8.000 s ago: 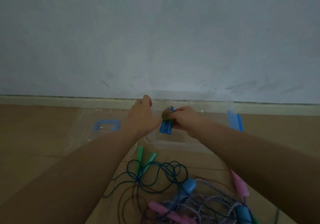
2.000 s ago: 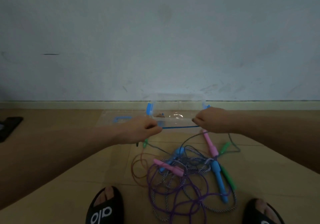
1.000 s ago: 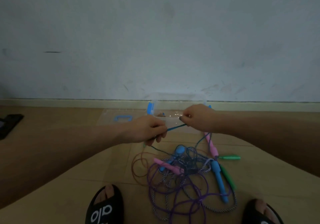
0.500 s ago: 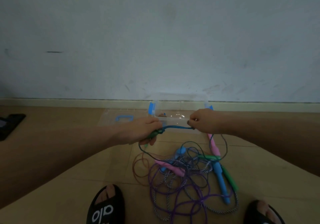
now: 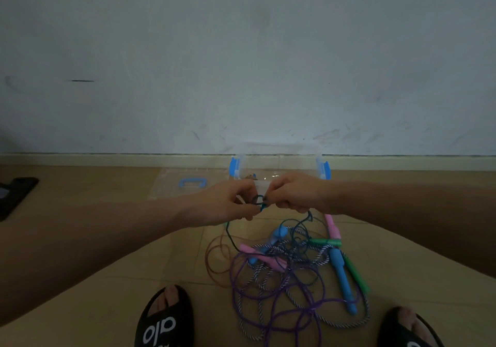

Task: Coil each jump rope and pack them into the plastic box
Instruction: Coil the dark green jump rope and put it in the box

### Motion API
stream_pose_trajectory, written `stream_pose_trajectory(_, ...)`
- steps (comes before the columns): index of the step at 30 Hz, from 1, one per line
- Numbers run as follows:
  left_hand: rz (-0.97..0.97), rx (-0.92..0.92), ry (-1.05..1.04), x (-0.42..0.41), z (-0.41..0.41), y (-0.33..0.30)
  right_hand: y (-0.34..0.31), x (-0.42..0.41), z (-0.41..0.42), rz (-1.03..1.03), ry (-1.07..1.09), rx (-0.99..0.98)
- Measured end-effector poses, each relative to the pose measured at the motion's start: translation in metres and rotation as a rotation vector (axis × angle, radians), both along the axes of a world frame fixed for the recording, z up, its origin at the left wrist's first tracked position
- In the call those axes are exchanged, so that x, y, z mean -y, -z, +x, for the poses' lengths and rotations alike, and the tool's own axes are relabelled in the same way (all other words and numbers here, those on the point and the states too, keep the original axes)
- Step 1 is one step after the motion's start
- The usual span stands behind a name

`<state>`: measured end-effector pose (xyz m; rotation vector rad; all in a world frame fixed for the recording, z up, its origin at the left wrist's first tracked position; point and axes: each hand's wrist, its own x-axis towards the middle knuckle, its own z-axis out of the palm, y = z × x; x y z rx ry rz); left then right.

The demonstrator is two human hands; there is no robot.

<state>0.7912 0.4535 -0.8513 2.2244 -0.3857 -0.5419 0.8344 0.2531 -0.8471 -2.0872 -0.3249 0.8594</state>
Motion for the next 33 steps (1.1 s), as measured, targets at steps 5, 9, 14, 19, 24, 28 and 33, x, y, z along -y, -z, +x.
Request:
stream_pose_trajectory(5, 0.046, 0.061, -0.052, -0.001, 0.008, 0.003, -0.002, 0.003, 0.001, 0.044, 0.032, -0.09)
stream_pose_trajectory(9, 0.063, 0.077, -0.14, 0.005, 0.01, 0.003, -0.001, 0.001, 0.004, 0.042, 0.058, -0.166)
stream_pose_trajectory(14, 0.168, 0.189, -0.105, 0.011, 0.011, 0.003, 0.002, 0.0, 0.005, 0.038, 0.074, -0.181)
stream_pose_trajectory(19, 0.197, 0.196, -0.128, 0.011, 0.01, 0.007, 0.005, 0.0, 0.005, 0.078, 0.1, -0.231)
stream_pose_trajectory(24, 0.116, 0.183, -0.173, 0.016, 0.01, 0.011, 0.004, 0.003, 0.004, 0.081, 0.077, -0.311)
stream_pose_trajectory(28, 0.029, 0.132, -0.201, 0.021, 0.006, 0.014, 0.002, 0.006, 0.001, 0.085, 0.082, -0.335)
stream_pose_trajectory(33, 0.036, 0.117, -0.145, 0.021, 0.006, 0.01, 0.002, 0.005, -0.003, 0.117, 0.103, -0.25)
